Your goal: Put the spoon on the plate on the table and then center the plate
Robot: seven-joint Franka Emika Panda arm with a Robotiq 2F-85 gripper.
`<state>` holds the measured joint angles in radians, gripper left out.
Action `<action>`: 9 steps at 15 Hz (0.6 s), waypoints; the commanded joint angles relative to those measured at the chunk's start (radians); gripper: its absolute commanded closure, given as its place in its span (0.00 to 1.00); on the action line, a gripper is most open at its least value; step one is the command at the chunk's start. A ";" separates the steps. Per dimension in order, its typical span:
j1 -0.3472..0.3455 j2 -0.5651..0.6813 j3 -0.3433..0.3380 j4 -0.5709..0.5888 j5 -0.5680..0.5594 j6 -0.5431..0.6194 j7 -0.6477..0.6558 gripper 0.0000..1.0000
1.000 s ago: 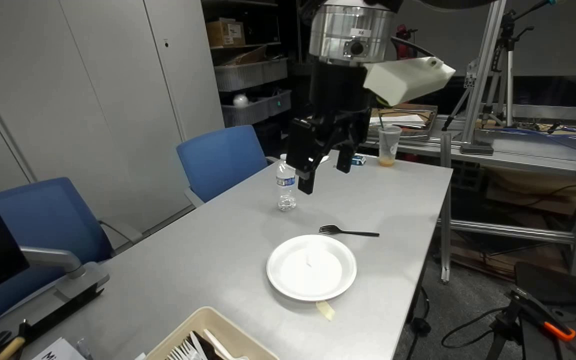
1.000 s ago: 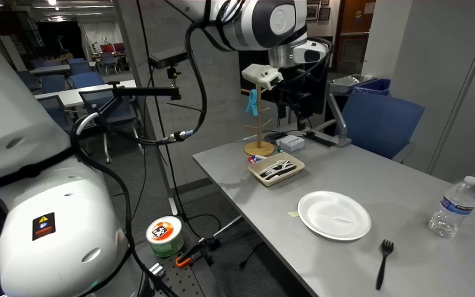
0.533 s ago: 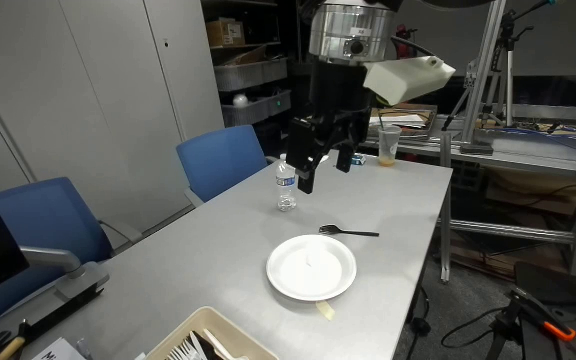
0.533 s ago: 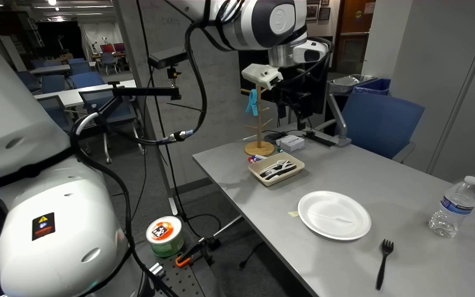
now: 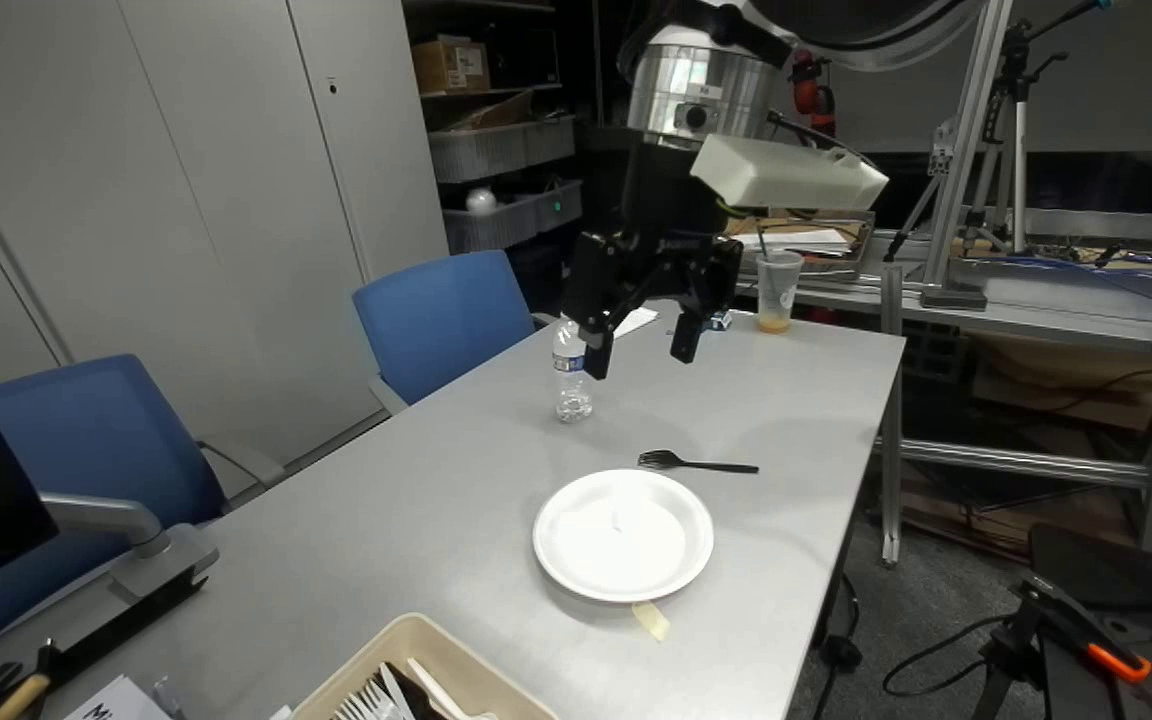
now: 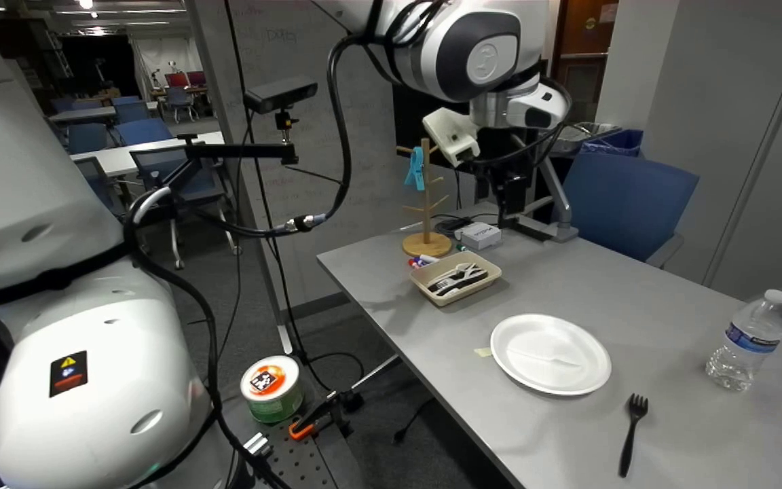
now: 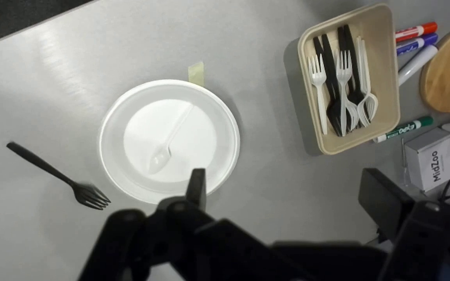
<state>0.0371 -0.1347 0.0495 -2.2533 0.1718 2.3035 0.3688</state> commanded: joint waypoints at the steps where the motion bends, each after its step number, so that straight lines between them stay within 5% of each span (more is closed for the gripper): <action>1: -0.017 0.058 -0.025 0.030 0.090 0.068 0.007 0.00; 9: -0.047 0.192 -0.060 0.025 0.056 0.273 0.172 0.00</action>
<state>-0.0004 -0.0061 -0.0060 -2.2513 0.2606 2.5163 0.4389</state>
